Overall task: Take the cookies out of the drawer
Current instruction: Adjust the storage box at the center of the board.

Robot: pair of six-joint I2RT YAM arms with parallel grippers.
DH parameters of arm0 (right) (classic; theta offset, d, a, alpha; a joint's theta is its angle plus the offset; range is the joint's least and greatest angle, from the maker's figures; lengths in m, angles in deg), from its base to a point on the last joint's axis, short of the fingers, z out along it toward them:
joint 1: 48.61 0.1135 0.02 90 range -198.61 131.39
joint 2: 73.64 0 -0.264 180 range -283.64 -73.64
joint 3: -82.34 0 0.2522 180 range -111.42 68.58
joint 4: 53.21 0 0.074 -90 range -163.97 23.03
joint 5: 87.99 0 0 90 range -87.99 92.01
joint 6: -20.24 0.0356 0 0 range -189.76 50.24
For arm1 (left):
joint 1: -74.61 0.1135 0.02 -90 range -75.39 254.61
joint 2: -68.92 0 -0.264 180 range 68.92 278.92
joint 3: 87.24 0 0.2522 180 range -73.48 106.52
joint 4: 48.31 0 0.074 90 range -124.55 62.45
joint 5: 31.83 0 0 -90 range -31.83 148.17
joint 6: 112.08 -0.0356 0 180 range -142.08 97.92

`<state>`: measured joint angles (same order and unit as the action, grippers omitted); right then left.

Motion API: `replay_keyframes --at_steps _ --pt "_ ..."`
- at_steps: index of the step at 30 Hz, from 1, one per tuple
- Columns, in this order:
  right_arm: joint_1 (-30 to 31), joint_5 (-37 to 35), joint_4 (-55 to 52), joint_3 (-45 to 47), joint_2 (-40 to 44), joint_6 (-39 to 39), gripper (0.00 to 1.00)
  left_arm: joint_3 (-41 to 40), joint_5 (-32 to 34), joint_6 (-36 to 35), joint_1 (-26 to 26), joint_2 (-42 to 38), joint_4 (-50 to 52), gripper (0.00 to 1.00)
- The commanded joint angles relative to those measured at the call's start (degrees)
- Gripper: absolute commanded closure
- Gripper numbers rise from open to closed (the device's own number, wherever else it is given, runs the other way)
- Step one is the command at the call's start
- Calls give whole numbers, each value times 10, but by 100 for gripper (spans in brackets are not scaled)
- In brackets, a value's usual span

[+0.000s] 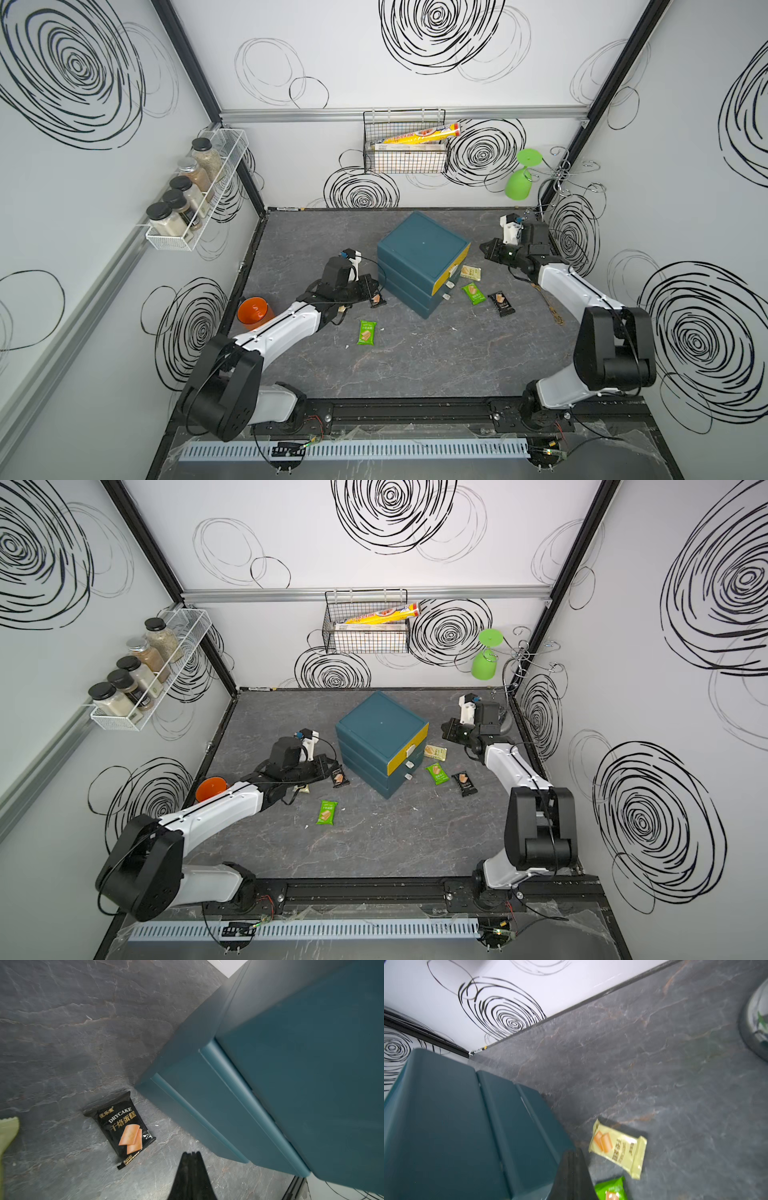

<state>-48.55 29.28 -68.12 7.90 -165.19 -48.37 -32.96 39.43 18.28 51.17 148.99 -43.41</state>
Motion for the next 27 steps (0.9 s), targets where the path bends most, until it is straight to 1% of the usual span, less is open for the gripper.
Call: replay_keyframes --at_steps 1,4,5,8,12,19,22,27 --pt "-8 84 56 -34 -53 -2 100 33 -8 42 -8 54 -98 100" --pt "-5 152 86 -58 -104 15 100 58 -6 45 -12 102 -114 100" --pt "-3 162 97 -60 -113 17 100 69 -7 45 -11 118 -116 100" --pt "7 167 77 -73 -130 -12 100 98 -13 39 -11 157 -109 100" --pt "19 191 69 -60 -136 -34 100 125 -7 32 -11 192 -109 100" --pt "32 205 62 -1 -93 -53 100 193 -12 3 -5 248 -82 100" --pt "39 196 45 26 -64 -67 100 240 -14 -17 -5 274 -56 100" --pt "43 189 50 78 -13 -63 100 303 -27 -42 -6 316 -23 100"
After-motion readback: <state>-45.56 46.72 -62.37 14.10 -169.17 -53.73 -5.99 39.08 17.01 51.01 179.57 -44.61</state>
